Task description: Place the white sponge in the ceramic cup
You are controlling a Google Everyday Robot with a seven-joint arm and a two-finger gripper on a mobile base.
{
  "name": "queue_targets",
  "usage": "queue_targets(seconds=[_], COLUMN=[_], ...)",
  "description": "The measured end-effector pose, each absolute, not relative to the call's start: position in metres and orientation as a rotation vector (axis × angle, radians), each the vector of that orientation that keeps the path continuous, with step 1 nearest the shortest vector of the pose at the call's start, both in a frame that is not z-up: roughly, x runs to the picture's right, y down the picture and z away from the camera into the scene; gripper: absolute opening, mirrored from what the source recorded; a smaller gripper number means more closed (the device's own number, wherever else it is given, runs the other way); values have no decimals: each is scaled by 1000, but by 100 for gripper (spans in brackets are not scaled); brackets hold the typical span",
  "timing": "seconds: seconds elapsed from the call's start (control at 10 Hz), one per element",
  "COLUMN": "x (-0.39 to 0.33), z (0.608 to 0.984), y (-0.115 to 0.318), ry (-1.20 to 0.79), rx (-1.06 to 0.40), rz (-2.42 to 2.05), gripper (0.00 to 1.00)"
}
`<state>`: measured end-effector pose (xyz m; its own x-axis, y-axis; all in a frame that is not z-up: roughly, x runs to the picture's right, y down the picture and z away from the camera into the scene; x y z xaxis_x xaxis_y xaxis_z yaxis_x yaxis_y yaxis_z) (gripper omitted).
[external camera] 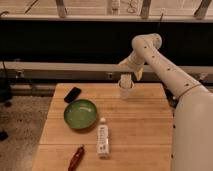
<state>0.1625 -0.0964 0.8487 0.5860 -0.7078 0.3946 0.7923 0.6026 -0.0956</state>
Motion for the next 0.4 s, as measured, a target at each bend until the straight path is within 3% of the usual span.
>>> queue_targets(seconds=[0.4], x=[161], z=[858], y=[-91], ry=[-336], rx=[-278], rz=[-901], gripper=[80])
